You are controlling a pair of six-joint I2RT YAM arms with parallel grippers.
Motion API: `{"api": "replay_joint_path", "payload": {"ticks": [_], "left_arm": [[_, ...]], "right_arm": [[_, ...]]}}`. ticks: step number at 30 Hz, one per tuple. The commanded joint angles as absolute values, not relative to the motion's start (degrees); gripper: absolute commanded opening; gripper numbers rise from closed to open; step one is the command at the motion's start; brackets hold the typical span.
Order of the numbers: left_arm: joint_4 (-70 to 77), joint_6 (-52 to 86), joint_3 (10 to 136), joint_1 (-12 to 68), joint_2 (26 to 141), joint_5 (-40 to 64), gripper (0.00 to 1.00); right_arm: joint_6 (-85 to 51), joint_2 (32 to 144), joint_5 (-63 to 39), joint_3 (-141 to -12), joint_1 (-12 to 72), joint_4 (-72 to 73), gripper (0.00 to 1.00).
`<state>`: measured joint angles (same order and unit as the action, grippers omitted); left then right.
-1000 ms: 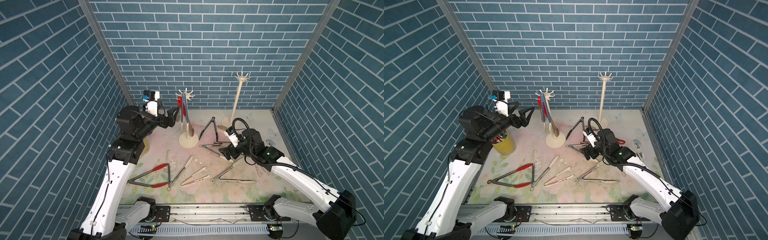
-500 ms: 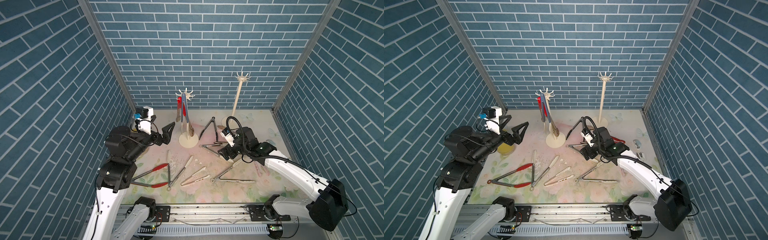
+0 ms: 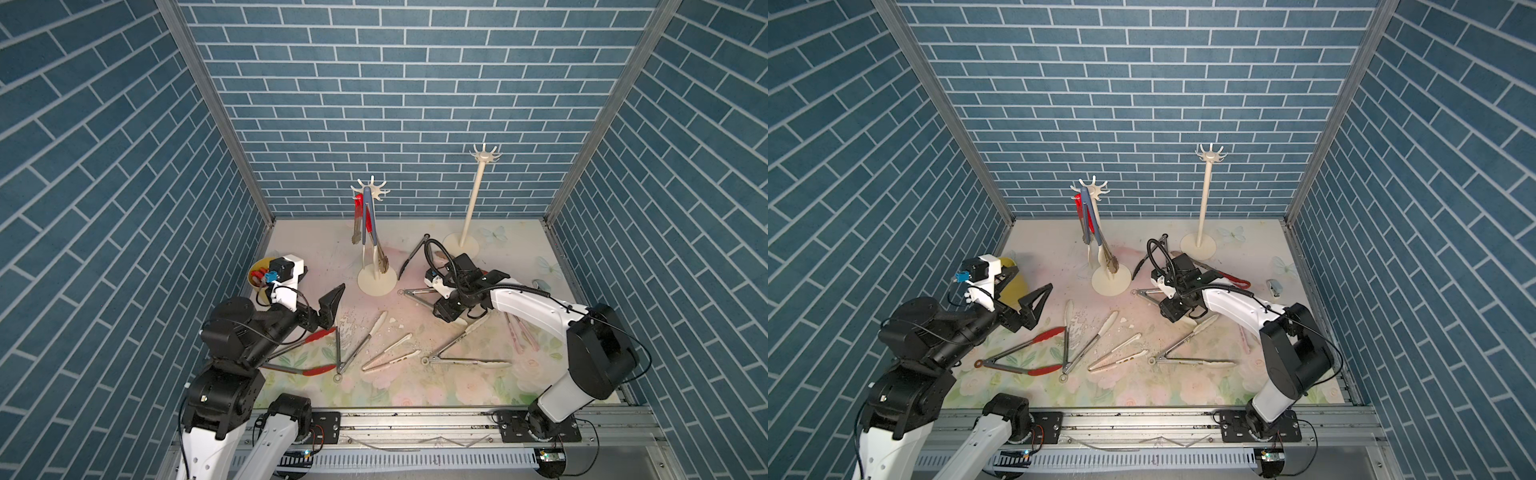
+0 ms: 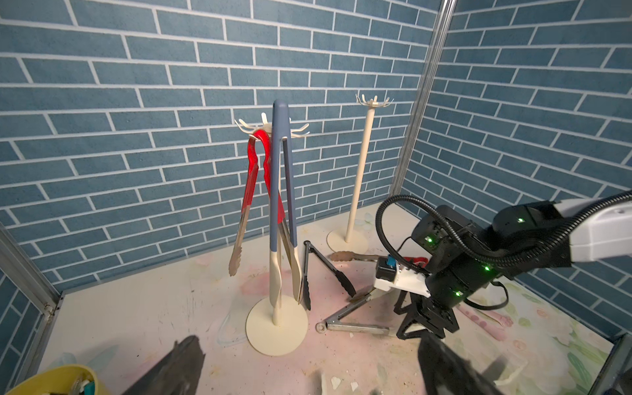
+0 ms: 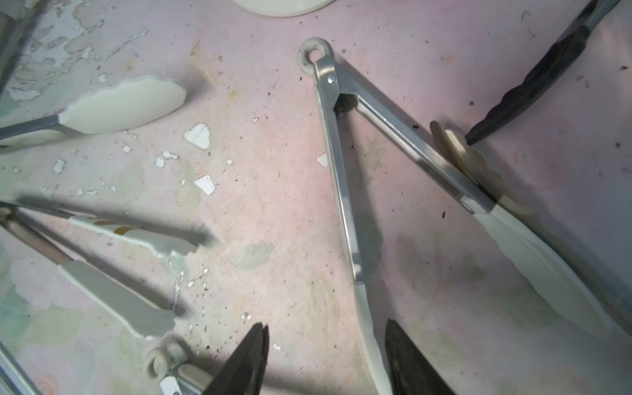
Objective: Hang food tongs on kitchen utensil racks
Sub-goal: Pick up the food tongs from the center of the board.
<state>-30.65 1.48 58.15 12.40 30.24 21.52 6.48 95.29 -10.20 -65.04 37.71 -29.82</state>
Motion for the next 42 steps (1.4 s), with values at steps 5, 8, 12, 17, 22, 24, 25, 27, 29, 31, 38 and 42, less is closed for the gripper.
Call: {"api": "replay_joint_path", "payload": {"ticks": [5,8,12,17,22,24,25,27,29,31,38,42], "left_arm": [[-32.6,0.0,55.3,12.5,26.4,21.2,0.99],[-32.9,0.0,54.9,12.6,25.8,21.2,0.99],[-32.8,0.0,54.1,12.7,24.8,20.8,0.99],[-32.8,0.0,54.0,13.1,24.4,20.9,0.99],[-33.0,0.0,54.1,13.2,24.9,21.3,0.99],[-32.9,0.0,53.9,13.3,24.8,21.3,0.99],[-32.9,0.0,54.0,13.3,24.9,21.1,0.99],[-32.8,0.0,53.9,13.3,24.9,20.8,0.99],[-32.8,0.0,53.9,13.3,25.0,21.0,0.99],[-32.7,-0.1,53.9,13.4,25.1,21.6,0.99],[-32.6,-0.2,53.8,13.4,25.5,21.2,0.99],[-32.7,-0.3,53.8,13.4,25.4,21.2,0.99]], "right_arm": [[9.0,103.6,-8.3,-71.8,37.4,-32.0,0.46],[9.4,106.5,-8.2,-73.3,37.4,-32.7,0.42],[9.5,108.7,-7.7,-73.9,37.2,-32.4,0.39],[9.9,110.6,-7.6,-74.0,37.0,-31.4,0.35],[10.7,112.4,-7.6,-74.5,37.0,-31.2,0.24],[11.0,113.1,-7.6,-74.7,37.0,-31.1,0.23],[11.1,113.5,-7.6,-74.9,37.0,-31.2,0.20],[11.4,114.1,-7.5,-75.4,36.9,-31.3,0.12],[11.7,114.0,-7.5,-75.8,36.8,-31.3,0.02],[11.8,113.5,-7.4,-75.9,36.7,-30.6,0.00],[11.9,110.2,-9.1,-75.8,35.7,-28.5,0.00],[11.7,107.8,-11.0,-75.4,35.3,-27.4,0.00]]}}
